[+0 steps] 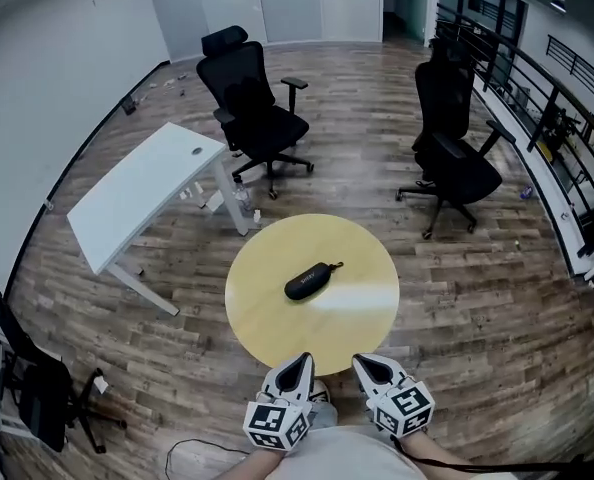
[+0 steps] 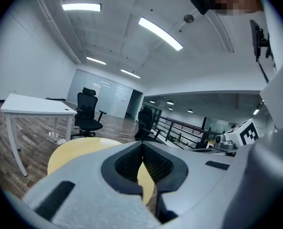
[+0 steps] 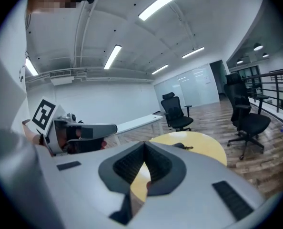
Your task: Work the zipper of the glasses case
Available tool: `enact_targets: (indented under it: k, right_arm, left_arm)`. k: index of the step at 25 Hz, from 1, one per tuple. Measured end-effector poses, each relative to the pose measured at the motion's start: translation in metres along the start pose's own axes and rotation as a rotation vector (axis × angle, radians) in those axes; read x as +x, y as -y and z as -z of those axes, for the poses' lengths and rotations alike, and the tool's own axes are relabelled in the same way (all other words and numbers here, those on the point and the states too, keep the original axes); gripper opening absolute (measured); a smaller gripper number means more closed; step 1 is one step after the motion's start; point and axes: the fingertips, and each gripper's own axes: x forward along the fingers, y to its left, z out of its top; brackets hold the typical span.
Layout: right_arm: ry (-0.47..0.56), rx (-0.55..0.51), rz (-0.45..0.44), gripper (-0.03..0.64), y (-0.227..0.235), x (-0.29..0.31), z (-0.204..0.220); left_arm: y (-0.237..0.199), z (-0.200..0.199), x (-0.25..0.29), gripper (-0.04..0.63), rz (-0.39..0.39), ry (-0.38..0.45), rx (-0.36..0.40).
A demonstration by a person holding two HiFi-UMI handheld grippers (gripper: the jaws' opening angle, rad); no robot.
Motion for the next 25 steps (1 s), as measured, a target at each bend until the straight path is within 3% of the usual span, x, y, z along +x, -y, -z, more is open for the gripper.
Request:
enact_targets:
  k: [4, 12, 20, 25]
  right_arm:
    - [0.021, 0.005, -0.052, 0.003, 0.004, 0.046, -0.031]
    - [-0.015, -0.072, -0.214, 0.003, 0.019, 0.079, -0.053]
    - [-0.062, -0.070, -0.227, 0.003, 0.044, 0.099, -0.046]
    - [-0.093, -0.128, -0.198, 0.002, 0.079, 0.119, -0.041]
  left_arm:
    - [-0.026, -0.016, 0.029, 0.003, -0.020, -0.008, -0.015]
    - [-0.041, -0.033, 0.064, 0.003, -0.075, 0.006, -0.019]
    - [-0.056, -0.038, 0.082, 0.003, -0.125, 0.011, -0.048]
    - [-0.073, -0.019, 0.091, 0.003, -0.159, -0.036, -0.068]
